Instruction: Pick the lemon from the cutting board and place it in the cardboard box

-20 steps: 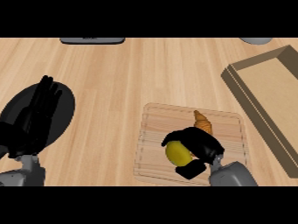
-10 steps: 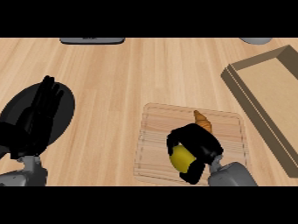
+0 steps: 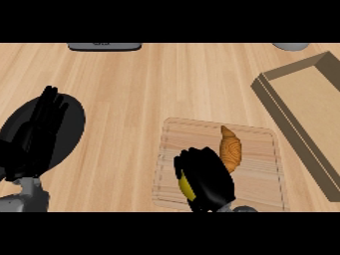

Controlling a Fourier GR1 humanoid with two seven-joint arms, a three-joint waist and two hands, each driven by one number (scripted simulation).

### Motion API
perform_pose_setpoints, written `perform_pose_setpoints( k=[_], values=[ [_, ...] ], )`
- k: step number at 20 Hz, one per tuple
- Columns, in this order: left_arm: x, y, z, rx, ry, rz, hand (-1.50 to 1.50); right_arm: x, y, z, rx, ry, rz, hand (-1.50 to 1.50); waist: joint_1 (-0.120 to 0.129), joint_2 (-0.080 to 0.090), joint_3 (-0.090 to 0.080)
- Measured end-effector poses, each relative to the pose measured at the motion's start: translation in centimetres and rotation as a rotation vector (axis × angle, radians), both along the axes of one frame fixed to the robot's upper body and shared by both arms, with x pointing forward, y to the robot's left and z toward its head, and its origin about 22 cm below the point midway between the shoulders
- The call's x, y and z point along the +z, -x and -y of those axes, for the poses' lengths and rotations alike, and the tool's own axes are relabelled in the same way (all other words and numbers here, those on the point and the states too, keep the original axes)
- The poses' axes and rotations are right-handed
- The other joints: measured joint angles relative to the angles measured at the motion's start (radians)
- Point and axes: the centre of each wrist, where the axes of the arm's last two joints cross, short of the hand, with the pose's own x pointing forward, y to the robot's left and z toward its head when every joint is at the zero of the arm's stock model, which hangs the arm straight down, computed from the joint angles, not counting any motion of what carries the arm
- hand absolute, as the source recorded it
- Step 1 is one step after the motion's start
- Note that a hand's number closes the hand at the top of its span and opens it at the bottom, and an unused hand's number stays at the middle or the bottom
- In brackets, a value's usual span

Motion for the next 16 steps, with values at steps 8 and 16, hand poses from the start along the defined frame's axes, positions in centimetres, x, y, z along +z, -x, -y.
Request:
perform_pose_setpoints(
  k=[8, 16],
  values=[
    [-0.7, 0.0, 0.1, -0.008, 0.0, 0.0, 0.0, 5.7, 4.0, -1.6, 0.024, 0.002, 0.168, 1.5, -0.001, 0.001, 0.0],
    [-0.5, -0.2, 0.4, -0.005, -0.002, -0.003, 0.0, 11.9, 5.1, 0.5, -0.222, -0.226, 0.336, 1.5, -0.002, 0.002, 0.0]
  ],
)
